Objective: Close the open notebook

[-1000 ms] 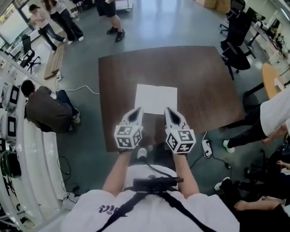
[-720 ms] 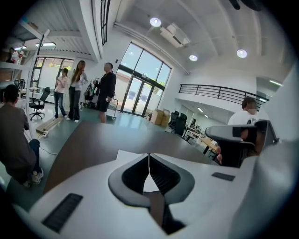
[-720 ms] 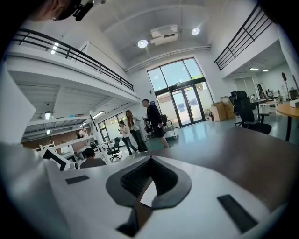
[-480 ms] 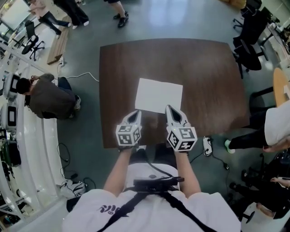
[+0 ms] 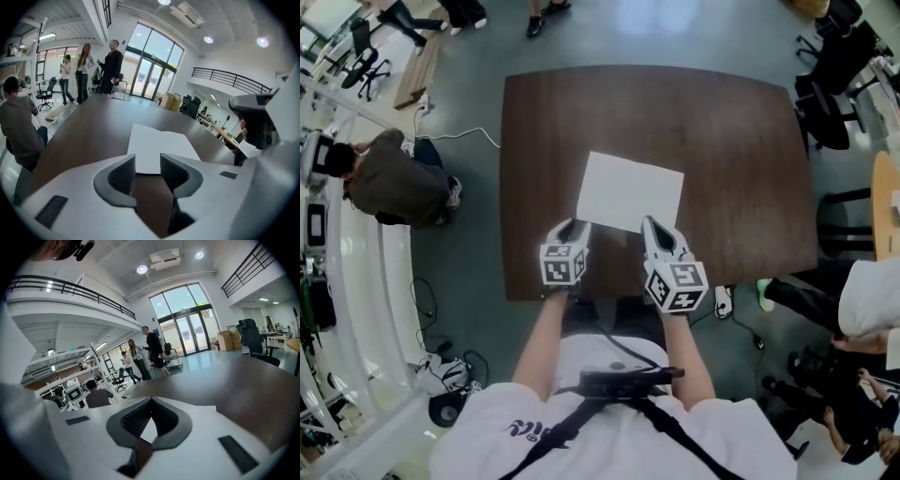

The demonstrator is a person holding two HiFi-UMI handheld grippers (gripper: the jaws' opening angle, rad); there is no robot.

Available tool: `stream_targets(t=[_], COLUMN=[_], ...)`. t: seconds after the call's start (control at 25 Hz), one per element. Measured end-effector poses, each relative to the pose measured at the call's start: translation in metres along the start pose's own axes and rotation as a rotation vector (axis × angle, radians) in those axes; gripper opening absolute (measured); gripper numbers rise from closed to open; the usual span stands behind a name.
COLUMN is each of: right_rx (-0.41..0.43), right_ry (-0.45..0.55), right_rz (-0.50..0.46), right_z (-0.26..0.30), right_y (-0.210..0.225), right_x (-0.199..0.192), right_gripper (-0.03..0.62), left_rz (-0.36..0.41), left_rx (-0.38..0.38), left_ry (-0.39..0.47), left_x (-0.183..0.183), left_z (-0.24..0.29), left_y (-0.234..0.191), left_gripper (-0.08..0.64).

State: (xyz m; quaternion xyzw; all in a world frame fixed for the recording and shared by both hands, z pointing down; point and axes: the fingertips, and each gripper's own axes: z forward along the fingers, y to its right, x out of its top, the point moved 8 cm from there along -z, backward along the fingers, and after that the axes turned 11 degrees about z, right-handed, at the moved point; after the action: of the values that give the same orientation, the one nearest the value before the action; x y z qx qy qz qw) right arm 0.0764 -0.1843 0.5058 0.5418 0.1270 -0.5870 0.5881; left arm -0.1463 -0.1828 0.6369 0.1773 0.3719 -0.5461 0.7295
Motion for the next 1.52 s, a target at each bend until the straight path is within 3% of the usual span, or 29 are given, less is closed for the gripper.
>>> stream_targets(t=[0.16, 0.48, 0.68, 0.84, 1.08, 1.32, 1.52], right_rx=[0.007, 0.001, -0.003, -0.009, -0.023, -0.033, -0.041], right_ry=[-0.020, -0.057, -0.059, -0.057, -0.046, -0.029, -0.010], right_rz=[-0.002, 0.008, 0.014, 0.022, 0.030, 0.040, 0.048], right_z=[0.007, 0.015, 0.022, 0.021, 0.018, 0.012, 0.005], right_y=[0.000, 0.006, 0.010, 0.013, 0.016, 0.015, 0.014], right_x=[-0.004, -0.016, -0.017, -0.019, -0.020, -0.020, -0.020], right_gripper=[0.002, 0.002, 0.002, 0.002, 0.002, 0.002, 0.002], left_rz=[0.000, 0.050, 0.033, 0.054, 0.040, 0.036, 0.008], left_rx=[-0.013, 0.058, 0.084, 0.104, 0.119, 0.121, 0.108], left_ry=[-0.054, -0.125, -0.148, -0.172, -0.169, -0.218, -0.195], left_x=[-0.011, -0.025, -0.028, -0.033, -0.034, -0.032, -0.029], left_z=[0.026, 0.062, 0.071, 0.075, 0.077, 0.076, 0.075], left_y=[-0.012, -0.029, -0.035, -0.033, -0.036, -0.038, -0.036], left_gripper=[0.175, 0.178, 0.175, 0.106, 0.078, 0.039, 0.010])
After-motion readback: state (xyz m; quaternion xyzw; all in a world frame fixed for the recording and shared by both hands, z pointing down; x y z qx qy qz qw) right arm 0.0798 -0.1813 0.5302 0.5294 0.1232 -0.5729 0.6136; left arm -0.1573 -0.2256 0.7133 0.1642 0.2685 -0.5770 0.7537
